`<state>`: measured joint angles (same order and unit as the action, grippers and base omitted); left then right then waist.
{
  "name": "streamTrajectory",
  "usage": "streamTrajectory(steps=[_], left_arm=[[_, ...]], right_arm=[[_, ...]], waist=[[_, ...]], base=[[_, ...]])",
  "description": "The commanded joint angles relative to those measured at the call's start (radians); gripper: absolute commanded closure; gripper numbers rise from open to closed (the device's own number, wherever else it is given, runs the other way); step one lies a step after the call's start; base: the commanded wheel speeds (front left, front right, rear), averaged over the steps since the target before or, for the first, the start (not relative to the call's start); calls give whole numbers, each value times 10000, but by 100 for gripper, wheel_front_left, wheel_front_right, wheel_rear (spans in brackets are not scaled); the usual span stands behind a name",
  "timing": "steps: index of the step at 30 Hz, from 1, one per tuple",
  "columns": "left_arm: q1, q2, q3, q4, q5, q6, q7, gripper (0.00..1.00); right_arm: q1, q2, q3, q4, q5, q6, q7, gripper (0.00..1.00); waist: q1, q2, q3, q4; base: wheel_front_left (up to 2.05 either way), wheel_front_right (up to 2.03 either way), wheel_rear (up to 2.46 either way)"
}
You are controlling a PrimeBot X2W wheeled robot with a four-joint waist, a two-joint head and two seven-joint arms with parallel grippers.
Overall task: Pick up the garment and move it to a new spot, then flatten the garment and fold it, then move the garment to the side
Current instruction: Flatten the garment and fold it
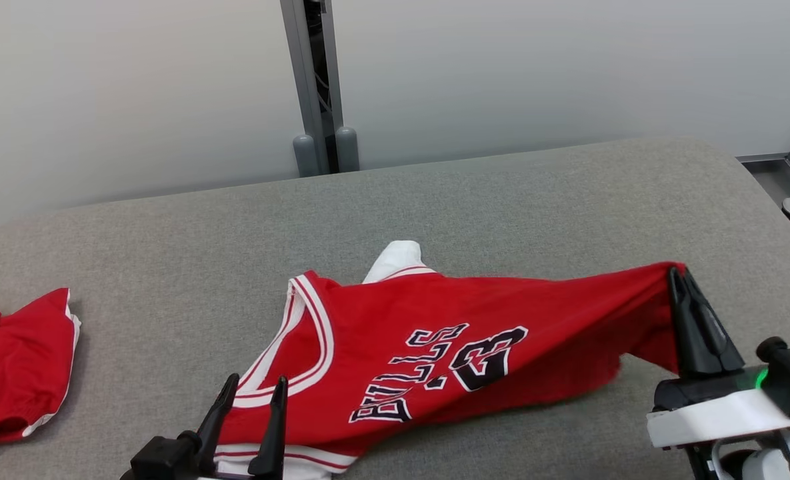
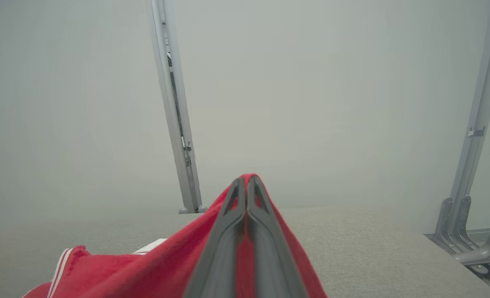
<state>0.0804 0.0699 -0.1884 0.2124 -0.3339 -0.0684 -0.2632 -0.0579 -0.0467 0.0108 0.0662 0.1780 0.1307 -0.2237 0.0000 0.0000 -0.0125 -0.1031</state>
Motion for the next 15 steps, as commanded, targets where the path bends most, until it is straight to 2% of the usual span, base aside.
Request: streamTrajectory(steps=[1, 4, 7, 9, 10, 11, 14, 15], left_arm=[[86, -11, 46, 33, 108, -47, -21, 0], [53, -45, 55, 58, 120, -83, -21, 0], [-61, -82, -2, 109, 137, -108, -21, 0], [-150, -94, -35, 122, 140, -138, -21, 0], [-150, -94, -35, 122, 140, -138, -21, 0], [-209, -112, -91, 154, 158, -185, -20, 0], [-303, -131, -185, 217, 184, -220, -20, 0], [-303, -131, -185, 217, 184, -220, -20, 0]], right_arm=[[138, -70, -120, -536, -109, 1, 201, 100], [140, -67, -249, -1210, -204, 1, 672, 100], [-313, -69, -427, -838, -225, 1, 1138, 100], [-824, -60, -494, -92, -277, 1, 1356, 100], [-824, -60, -494, -92, -277, 1, 1356, 100], [-1433, -94, -641, 998, -479, 1, 1495, 100], [-2576, -213, -893, 2916, -708, 1, 1445, 100], [-2576, -213, -893, 2916, -708, 1, 1445, 100]], waist=[[0, 0, -55, 84], [0, 0, -106, 254], [0, 0, -83, 511], [0, 0, -27, 715], [0, 0, -27, 715], [0, 0, 50, 944], [0, 0, 202, 1336], [0, 0, 202, 1336]], base=[[0, 0, 0], [0, 0, 0], [0, 0, 0], [0, 0, 0], [0, 0, 0], [0, 0, 0], [0, 0, 0], [0, 0, 0]])
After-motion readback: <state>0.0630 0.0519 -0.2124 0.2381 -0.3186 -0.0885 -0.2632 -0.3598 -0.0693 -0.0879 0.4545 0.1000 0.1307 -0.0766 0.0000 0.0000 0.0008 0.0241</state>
